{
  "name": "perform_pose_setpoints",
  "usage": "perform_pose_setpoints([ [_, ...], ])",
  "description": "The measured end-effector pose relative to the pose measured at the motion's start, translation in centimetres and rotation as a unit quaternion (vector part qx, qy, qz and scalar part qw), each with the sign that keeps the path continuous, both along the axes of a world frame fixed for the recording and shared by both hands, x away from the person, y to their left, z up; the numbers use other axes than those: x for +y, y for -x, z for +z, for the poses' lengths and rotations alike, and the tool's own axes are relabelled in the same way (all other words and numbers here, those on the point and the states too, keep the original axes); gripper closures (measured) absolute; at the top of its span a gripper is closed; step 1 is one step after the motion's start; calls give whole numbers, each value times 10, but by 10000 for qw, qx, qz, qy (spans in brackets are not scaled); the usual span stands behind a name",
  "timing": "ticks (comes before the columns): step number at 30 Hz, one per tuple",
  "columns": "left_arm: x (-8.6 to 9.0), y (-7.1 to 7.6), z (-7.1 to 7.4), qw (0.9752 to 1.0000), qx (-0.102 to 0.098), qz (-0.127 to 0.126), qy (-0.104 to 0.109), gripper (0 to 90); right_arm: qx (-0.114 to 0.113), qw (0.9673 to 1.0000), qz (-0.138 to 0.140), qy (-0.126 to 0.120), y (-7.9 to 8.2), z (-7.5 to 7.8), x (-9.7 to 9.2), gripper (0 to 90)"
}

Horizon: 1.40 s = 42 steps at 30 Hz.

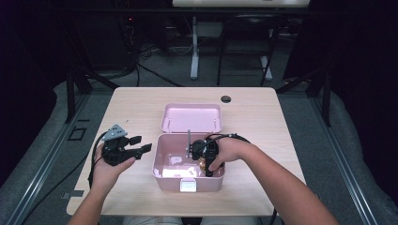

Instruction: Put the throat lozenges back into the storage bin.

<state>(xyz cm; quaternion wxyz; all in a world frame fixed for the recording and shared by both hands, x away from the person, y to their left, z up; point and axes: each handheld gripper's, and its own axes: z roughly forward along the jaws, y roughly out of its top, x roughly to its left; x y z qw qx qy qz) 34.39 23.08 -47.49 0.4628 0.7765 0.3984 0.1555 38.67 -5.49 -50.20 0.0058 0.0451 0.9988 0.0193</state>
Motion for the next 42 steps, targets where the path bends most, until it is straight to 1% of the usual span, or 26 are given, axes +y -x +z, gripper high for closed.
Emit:
perform_pose_setpoints([
  [5,0,0,0,10000,15,-6,-4,420,11,10000,13,-40,0,-2,-1,197],
  [16,-1,0,-1,10000,23,-24,-14,420,36,10000,-16,7,0,-7,0,196],
  [20,-1,0,-1,10000,23,-23,-12,420,44,10000,-28,-40,0,-7,0,196],
  [28,-1,0,-1,10000,23,-26,-16,420,57,10000,-33,-48,0,-8,0,196],
  [34,-2,0,-1,10000,12,-22,-12,420,90,9999,-37,-68,-1,-7,-1,193],
  [36,-2,0,-1,10000,11,-25,-8,420,110,9999,-59,-65,-1,-6,-1,179],
  [38,-1,0,-1,10000,23,-34,-14,420,103,9998,-82,-114,-1,-5,-1,156],
  [39,-1,0,-1,10000,24,-33,-12,420,106,9998,-105,-162,-2,-4,-1,154],
  [42,-2,0,-1,10000,12,-18,-2,420,54,9997,-128,-199,-2,1,-2,154],
])
